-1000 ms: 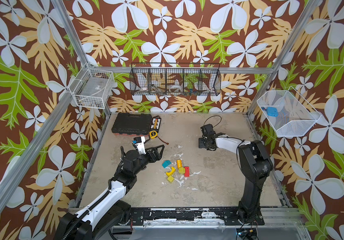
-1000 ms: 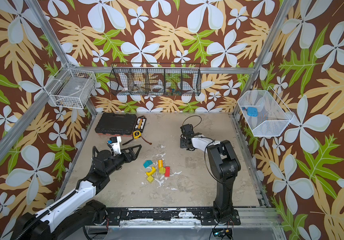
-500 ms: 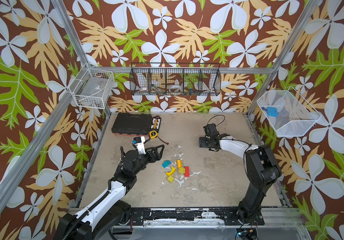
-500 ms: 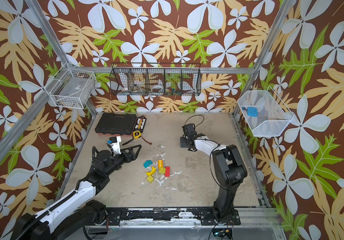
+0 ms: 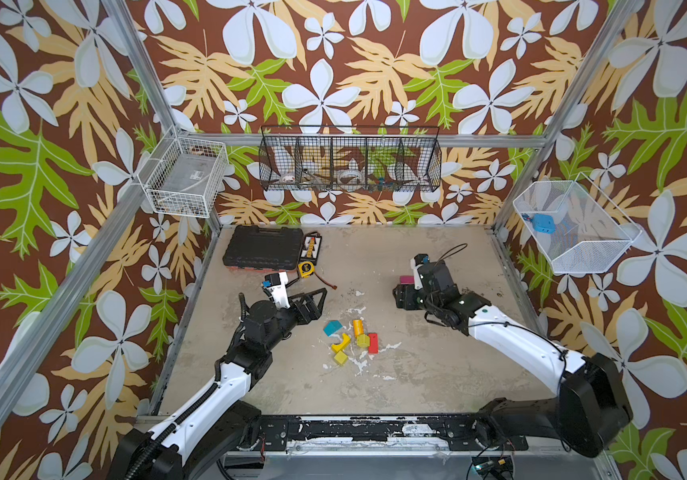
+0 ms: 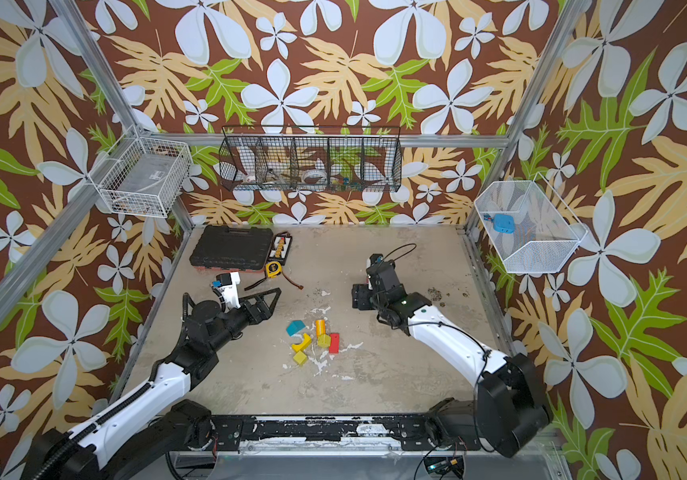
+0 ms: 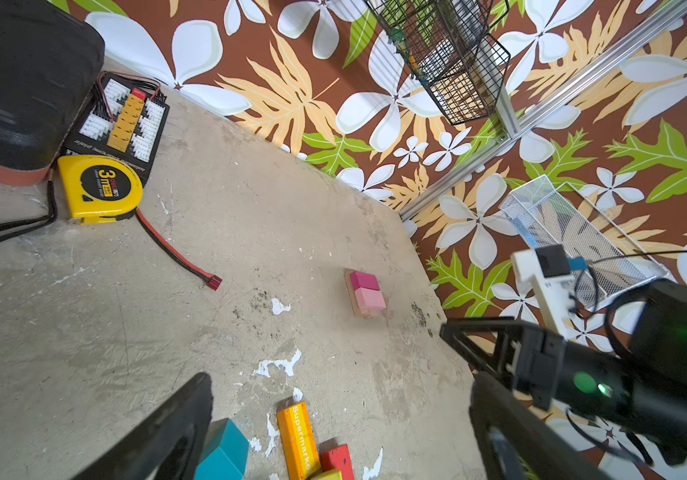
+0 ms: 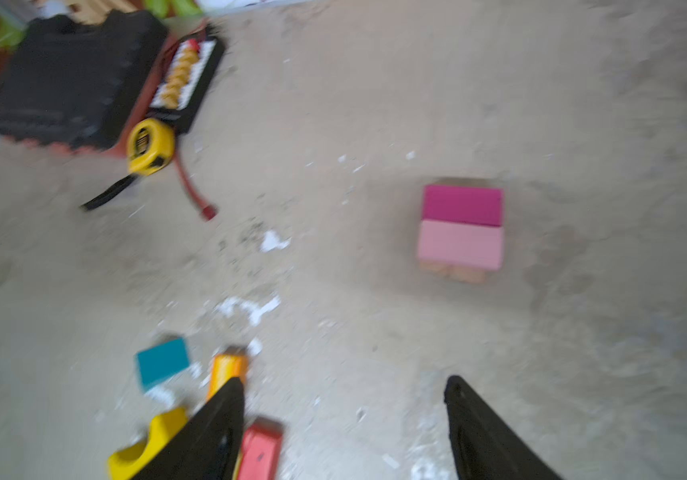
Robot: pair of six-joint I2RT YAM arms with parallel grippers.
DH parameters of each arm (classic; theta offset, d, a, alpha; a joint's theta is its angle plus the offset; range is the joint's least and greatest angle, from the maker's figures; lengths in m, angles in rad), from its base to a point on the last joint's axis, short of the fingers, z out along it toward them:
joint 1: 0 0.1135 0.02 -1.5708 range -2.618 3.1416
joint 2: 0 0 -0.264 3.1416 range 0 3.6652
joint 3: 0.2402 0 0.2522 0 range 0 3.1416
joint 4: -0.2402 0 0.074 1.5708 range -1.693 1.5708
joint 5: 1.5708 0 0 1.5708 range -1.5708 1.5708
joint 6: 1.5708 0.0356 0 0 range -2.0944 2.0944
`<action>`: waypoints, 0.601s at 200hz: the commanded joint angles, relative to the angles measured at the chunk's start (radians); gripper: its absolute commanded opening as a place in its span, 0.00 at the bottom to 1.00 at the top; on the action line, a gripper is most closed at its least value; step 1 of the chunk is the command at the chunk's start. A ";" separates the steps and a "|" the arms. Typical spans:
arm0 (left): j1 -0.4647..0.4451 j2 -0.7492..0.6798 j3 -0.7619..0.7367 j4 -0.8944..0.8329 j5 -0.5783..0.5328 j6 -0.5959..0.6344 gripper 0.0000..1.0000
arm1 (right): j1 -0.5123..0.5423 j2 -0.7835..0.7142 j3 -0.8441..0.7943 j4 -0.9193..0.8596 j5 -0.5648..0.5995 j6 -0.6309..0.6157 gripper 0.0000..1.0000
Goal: Build the wood block tower
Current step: 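Lift the right gripper and move it toward the red block near the robot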
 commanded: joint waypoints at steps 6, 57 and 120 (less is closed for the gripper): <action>0.002 -0.003 -0.001 0.014 -0.017 0.002 0.97 | 0.075 -0.107 -0.092 -0.010 -0.036 0.010 0.76; 0.002 -0.003 -0.011 0.008 -0.059 0.009 0.98 | 0.146 -0.113 -0.213 -0.009 0.050 -0.039 0.74; 0.002 -0.056 -0.008 -0.031 -0.092 0.030 0.99 | 0.170 -0.020 -0.241 0.038 0.004 -0.053 0.71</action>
